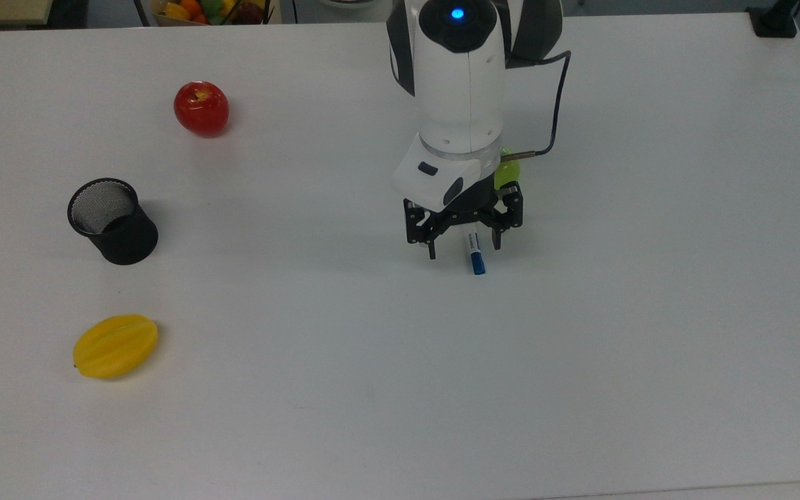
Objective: Take marker pen
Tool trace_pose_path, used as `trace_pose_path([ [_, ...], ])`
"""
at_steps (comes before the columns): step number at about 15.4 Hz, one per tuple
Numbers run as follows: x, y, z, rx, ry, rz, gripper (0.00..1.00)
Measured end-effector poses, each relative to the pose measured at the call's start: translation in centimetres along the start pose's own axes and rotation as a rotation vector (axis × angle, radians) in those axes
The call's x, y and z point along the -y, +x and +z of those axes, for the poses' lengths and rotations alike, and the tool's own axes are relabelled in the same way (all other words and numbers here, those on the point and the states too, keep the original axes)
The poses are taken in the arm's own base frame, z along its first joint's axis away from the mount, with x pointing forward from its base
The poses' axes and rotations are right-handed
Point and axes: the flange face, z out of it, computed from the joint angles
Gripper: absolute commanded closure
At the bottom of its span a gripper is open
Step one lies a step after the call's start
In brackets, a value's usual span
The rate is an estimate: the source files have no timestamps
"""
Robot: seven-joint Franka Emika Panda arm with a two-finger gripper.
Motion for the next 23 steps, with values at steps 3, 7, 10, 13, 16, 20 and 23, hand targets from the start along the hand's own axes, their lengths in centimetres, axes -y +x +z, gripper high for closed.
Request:
trace_pose_path([
  [3,-1.9,-0.3,-3.8,0.056,-0.014,0.026,0.00],
  [7,-4.5,-1.6,-11.2,0.126,-0.026,0.064,0.00],
  [10,-6.2,-3.7,-17.2,0.190,-0.035,0.095,0.00],
  [13,-8.3,-6.0,-22.5,0.214,-0.042,0.134,0.00],
  [16,-8.8,-8.8,-26.2,0.235,-0.045,0.149,0.00],
  [20,-8.5,-11.9,-27.8,0.238,-0.047,0.151,0.00],
  [23,-8.9,-12.3,-28.2,0.193,-0.046,0.160,0.00],
])
